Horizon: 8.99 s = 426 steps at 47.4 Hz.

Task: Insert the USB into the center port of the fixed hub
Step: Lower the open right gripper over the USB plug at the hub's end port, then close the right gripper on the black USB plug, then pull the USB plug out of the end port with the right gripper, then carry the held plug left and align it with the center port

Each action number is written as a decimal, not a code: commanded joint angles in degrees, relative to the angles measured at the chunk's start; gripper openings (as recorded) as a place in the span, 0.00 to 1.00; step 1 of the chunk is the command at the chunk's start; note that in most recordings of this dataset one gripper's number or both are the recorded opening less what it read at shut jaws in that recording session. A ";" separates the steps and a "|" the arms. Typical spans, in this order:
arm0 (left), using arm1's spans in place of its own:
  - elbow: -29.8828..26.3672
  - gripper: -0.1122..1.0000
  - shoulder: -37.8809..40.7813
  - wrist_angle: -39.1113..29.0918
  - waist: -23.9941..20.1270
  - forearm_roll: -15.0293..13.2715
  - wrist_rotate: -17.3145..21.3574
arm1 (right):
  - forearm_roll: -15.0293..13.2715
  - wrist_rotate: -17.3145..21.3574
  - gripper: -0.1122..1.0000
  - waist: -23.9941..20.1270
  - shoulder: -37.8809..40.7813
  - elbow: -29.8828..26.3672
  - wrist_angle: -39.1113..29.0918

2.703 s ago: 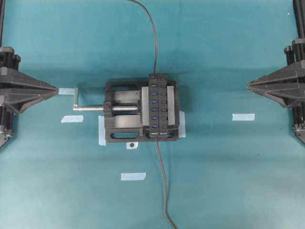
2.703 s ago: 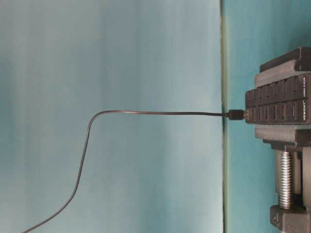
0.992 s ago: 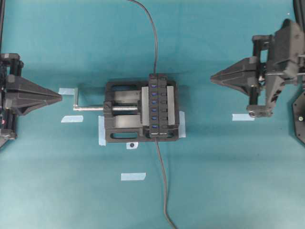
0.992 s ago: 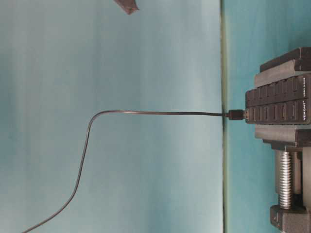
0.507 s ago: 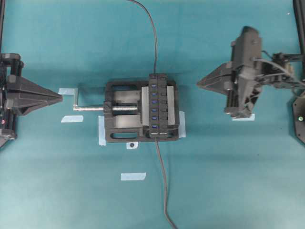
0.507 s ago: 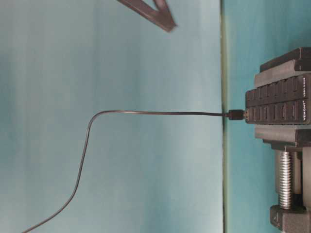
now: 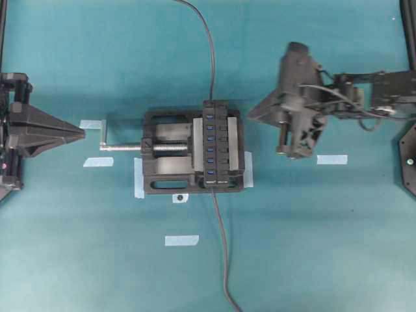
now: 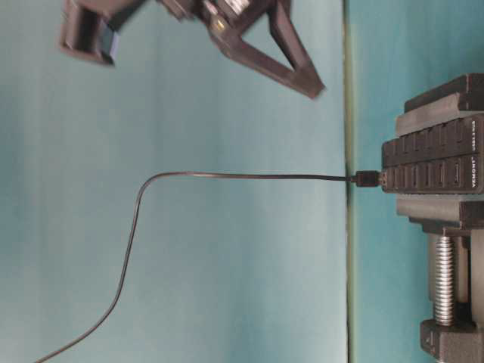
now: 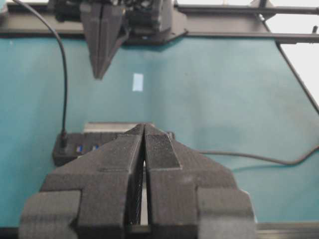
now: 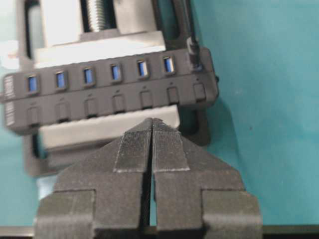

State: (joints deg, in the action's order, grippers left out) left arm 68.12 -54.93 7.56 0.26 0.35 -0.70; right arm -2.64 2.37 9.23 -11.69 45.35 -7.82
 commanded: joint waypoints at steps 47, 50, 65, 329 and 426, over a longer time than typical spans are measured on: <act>-0.79 0.11 0.18 0.26 -0.09 0.09 -1.14 | -1.93 0.00 0.09 3.78 10.55 -9.67 0.00; -0.70 0.11 0.09 0.26 -0.09 0.09 -1.14 | -1.93 0.00 0.09 3.78 10.63 -9.67 0.00; -0.62 0.11 -0.44 0.26 -0.18 0.09 -1.14 | -1.93 0.00 0.09 3.87 10.63 -9.67 0.26; -0.53 0.11 -0.18 0.26 -0.09 0.09 -1.32 | 2.20 0.79 0.17 -3.34 10.20 -16.35 -6.68; -0.70 0.11 -0.26 0.26 -0.09 0.09 -1.32 | 2.20 0.79 0.17 -4.04 14.85 -15.21 -5.54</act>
State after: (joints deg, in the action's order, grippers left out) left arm 68.73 -55.46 7.56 0.18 0.26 -1.93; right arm -0.53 2.46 5.45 3.78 30.59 -13.71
